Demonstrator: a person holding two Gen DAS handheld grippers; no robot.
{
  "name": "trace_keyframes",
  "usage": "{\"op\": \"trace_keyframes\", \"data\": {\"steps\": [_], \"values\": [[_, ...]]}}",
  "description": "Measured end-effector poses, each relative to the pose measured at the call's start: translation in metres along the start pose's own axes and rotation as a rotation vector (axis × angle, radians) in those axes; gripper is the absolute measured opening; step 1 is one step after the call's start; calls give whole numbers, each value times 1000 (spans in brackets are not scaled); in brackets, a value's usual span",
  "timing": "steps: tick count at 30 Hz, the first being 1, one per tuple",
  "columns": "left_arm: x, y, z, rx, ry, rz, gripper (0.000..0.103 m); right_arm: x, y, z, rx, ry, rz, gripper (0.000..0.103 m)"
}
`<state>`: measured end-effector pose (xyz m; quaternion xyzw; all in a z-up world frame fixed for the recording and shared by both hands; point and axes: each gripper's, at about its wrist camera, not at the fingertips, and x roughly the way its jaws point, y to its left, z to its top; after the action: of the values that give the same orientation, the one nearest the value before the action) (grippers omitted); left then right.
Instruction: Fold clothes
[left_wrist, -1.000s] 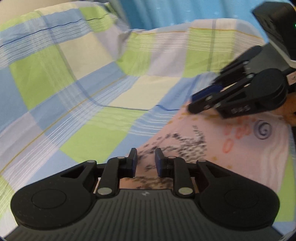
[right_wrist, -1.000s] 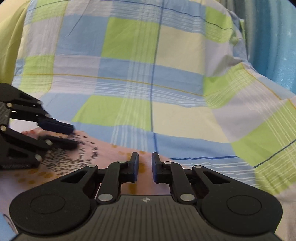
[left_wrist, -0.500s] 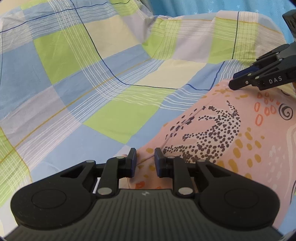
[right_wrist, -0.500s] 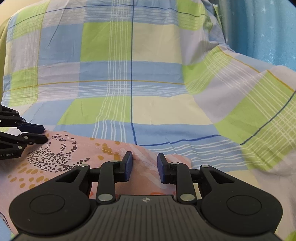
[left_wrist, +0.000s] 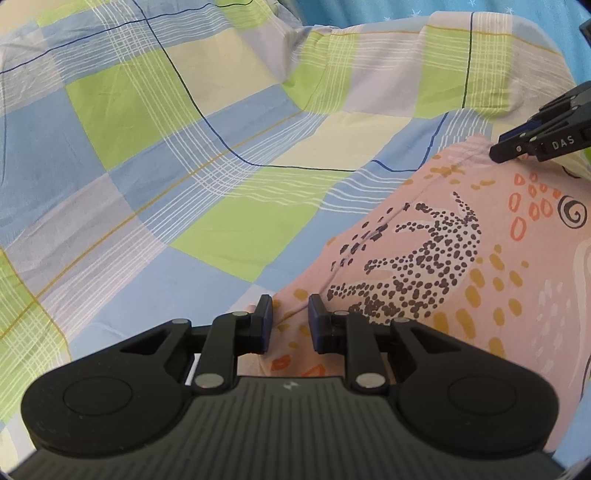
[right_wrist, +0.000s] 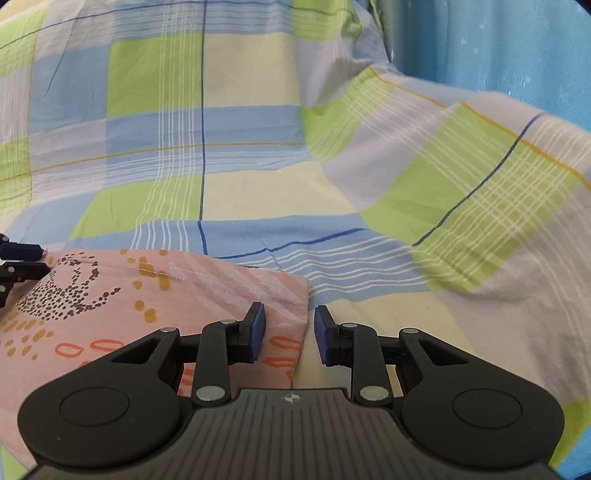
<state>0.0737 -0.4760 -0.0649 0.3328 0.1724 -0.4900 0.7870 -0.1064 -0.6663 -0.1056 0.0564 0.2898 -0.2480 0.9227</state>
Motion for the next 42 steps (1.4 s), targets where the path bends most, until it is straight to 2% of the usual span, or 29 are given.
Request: {"op": "trace_keyframes", "data": {"steps": [5,11,13,16,20,22,24,27,30,37,39,42], "values": [[-31,-2,-4,20,-10,7,18,-49,19,-15,-35,-65,100,26],[-93,-36,-17,115,-52,-63,21,-98,53,-51,-206,-23,150,32],[-102,-49,-23,151,-54,-93,23,-102,62,-59,-249,-11,164,32],[-100,-61,-36,176,-13,-95,23,-100,62,-66,-254,14,159,32],[-102,-55,-43,139,-3,-88,23,-93,53,-71,-220,55,133,32],[-109,-55,-39,141,-15,-79,24,-98,49,-70,-176,21,171,32],[-112,-57,-35,136,-22,-97,24,-96,48,-68,-146,23,198,32],[-106,-67,-33,156,3,-104,24,-86,44,-69,-98,78,206,34],[-100,-74,-34,168,24,-92,22,-89,37,-68,-38,68,223,34],[-98,-74,-34,161,32,-86,22,-109,48,-74,-150,8,166,37],[-97,-75,-34,163,36,-84,22,-113,57,-74,-191,-12,170,44],[-97,-76,-33,166,39,-80,22,-115,74,-78,-298,-19,169,46]]}}
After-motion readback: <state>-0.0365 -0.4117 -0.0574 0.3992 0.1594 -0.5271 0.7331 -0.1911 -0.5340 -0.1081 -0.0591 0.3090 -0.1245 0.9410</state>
